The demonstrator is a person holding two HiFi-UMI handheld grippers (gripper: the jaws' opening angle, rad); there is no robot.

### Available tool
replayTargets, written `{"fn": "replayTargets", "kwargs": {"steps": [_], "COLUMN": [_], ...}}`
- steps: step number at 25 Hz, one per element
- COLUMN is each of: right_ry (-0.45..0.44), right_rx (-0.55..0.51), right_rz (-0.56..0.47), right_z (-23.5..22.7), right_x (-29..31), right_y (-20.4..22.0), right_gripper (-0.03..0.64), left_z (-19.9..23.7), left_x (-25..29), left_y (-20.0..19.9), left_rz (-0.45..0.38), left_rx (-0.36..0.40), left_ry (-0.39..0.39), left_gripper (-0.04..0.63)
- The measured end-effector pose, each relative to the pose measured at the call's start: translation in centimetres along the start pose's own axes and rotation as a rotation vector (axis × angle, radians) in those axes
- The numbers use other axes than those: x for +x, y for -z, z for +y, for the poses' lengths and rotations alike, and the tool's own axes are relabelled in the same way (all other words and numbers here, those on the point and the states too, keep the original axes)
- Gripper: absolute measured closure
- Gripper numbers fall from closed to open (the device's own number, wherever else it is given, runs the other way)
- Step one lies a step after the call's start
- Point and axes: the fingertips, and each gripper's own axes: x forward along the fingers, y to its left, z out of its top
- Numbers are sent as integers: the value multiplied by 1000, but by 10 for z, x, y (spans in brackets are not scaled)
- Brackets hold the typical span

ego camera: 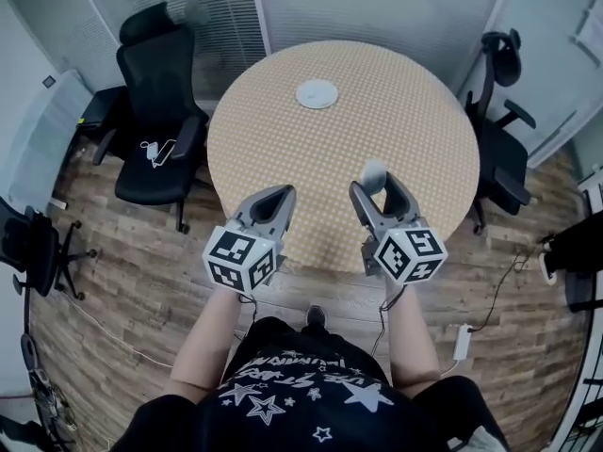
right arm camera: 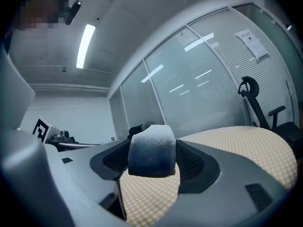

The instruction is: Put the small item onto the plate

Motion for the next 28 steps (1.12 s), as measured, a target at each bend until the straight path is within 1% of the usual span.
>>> {"fn": "replayTargets", "kwargs": {"steps": [5, 9, 13, 17, 23, 28], "right_ry": [-12, -21, -16, -9, 47, 95], "right_rx": [-6, -10, -5, -14, -30, -50], "right_rz": [9, 30, 38, 57, 72, 94], "right_z": [-4, -6, -9, -11, -28, -38], "right_x": [7, 7, 16, 30, 63, 103], "right_y": [-5, 2, 5, 9, 12, 16], "right_gripper": [304, 304, 304, 304, 304, 302], "left_z": [6, 10, 17, 33, 72, 133], "left_x": [9, 12, 16, 26, 53, 80], "left_y": [-8, -8, -8, -8, 0, -2], "left_rz": [-7, -17, -18, -21, -5, 2], "left_rx": [3, -8, -13, -29, -34, -72], "left_ry": [-15, -32, -32, -28, 3, 5], "left_gripper": [591, 591, 591, 591, 591, 591]}}
